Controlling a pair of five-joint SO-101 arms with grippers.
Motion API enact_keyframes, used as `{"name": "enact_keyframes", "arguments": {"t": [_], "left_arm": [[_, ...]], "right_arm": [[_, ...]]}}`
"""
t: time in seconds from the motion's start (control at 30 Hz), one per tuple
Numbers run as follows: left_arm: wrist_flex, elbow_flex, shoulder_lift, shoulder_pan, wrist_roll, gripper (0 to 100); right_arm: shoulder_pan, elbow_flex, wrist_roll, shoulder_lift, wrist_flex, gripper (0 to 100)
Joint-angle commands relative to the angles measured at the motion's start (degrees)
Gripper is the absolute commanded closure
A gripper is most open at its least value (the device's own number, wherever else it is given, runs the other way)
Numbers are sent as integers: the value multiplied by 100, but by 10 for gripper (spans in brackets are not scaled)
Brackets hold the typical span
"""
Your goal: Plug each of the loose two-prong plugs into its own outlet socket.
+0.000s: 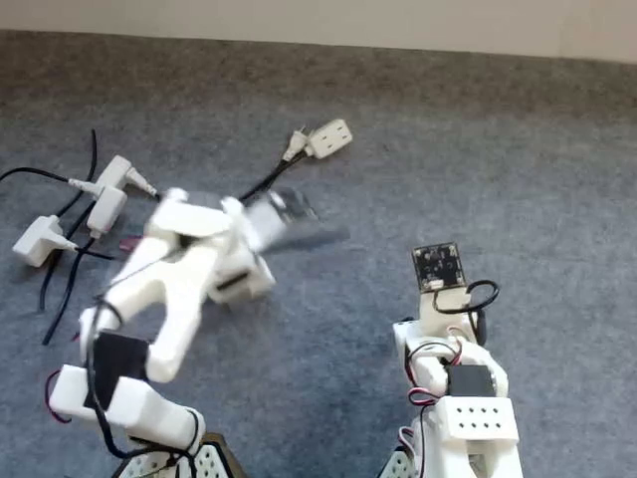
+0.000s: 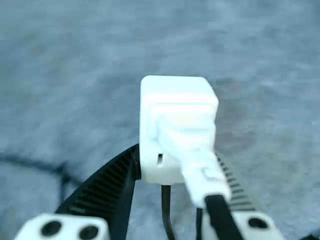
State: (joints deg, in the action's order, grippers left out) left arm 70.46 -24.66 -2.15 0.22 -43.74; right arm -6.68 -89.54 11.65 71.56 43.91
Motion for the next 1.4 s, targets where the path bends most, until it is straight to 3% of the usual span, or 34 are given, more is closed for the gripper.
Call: {"name": "enact_keyframes", "arguments": {"t": [0.0, 0.13, 0.43, 0.5, 0.67, 0.73, 1.07, 1.37], "left_arm": [[255, 945, 22, -1007, 141, 955], [281, 1569, -4, -1886, 149, 954], [378, 2774, -1833, -2527, -79, 950], [571, 3187, -2246, -2563, -44, 902], [1187, 4224, -2659, -2642, 290, 617], [1477, 4655, -2659, -2642, 316, 615], [3033, 7477, -2686, -1903, 466, 644], [1732, 8075, -2756, -286, 1952, 645]], "right_arm": [[31, 31, 53, 75, -101, 634], [31, 31, 53, 75, -101, 634], [31, -40, 53, 75, -101, 634], [13, -84, 53, 75, -101, 634], [-101, -101, 53, 75, -101, 634], [-101, -101, 53, 75, -110, 634], [-101, -101, 53, 75, -110, 634], [-101, -101, 53, 75, -110, 634]]}}
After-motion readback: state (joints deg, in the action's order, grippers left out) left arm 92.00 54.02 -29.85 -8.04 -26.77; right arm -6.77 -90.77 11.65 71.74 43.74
